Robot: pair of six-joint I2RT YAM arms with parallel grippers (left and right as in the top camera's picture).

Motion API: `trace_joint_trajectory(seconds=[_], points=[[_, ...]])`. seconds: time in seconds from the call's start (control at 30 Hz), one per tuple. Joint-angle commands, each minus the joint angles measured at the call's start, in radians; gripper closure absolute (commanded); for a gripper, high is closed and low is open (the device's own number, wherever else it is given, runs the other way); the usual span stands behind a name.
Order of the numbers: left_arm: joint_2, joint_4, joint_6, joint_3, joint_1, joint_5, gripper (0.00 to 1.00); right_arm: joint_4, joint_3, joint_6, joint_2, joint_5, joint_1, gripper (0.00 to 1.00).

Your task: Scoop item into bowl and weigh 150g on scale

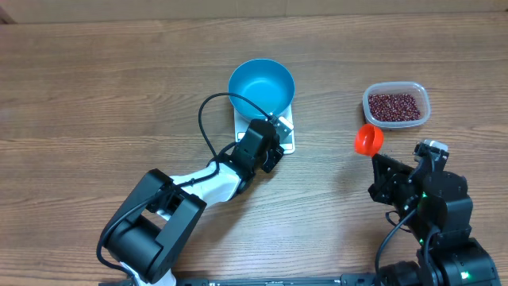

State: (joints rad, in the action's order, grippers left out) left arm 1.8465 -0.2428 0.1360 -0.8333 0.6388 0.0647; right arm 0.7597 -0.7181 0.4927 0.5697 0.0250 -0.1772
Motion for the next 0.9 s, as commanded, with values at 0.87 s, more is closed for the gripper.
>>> trace_joint_trajectory(seconds=[0.87], points=[[0.044, 0.047, -0.016, -0.001, -0.012, 0.094, 0.96, -0.005, -0.022, -0.012, -0.001, -0.024, 0.005, 0.96]])
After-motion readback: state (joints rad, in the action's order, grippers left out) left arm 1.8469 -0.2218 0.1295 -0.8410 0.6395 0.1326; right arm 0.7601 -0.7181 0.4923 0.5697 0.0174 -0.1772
